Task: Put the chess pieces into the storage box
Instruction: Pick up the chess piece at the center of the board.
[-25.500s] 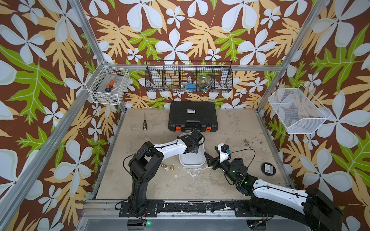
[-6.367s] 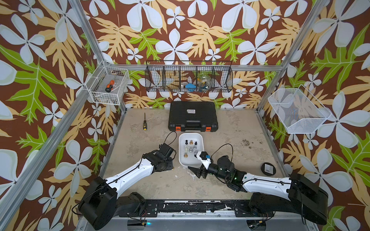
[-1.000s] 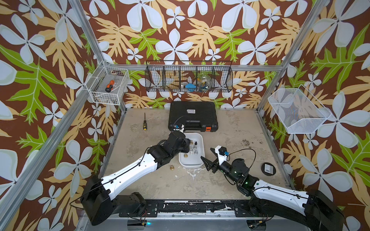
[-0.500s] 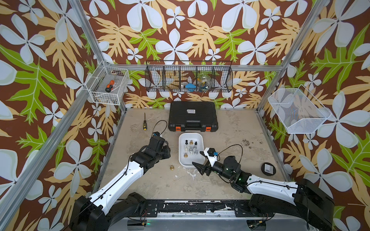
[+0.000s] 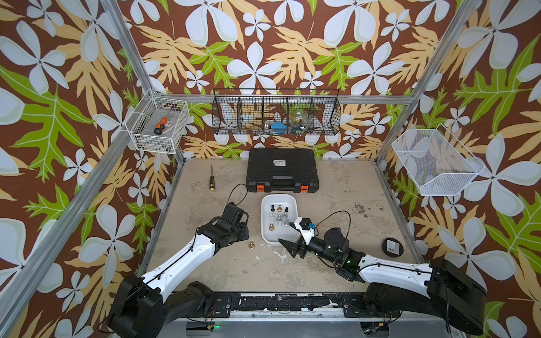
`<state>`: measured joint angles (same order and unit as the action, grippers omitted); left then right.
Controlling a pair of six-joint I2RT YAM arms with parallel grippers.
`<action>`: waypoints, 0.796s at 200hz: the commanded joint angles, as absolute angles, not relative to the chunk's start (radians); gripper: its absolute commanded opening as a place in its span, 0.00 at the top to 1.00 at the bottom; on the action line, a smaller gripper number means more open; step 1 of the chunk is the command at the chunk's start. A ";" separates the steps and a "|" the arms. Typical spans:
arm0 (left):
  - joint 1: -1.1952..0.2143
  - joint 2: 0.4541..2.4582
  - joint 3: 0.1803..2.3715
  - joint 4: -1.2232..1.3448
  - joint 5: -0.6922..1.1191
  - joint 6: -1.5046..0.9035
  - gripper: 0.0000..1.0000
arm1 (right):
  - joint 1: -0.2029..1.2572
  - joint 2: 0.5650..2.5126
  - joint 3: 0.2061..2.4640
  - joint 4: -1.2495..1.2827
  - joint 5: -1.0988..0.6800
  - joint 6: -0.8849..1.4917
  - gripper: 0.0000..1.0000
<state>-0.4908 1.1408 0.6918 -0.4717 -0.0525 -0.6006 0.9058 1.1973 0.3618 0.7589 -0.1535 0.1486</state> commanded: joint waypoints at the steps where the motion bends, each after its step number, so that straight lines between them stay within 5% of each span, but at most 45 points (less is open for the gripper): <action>1: -0.507 1.145 0.692 -0.464 -0.066 -0.600 0.51 | 0.912 1.196 0.366 0.761 -0.146 0.141 0.17; 159: -0.645 1.301 0.706 -0.436 -0.127 -0.641 0.61 | 0.916 1.199 0.375 0.747 -0.127 0.135 0.17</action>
<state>-0.6395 1.2778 0.7113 -0.4480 -0.1055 -0.6350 0.9161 1.2041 0.3687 0.7322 -0.1303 0.1413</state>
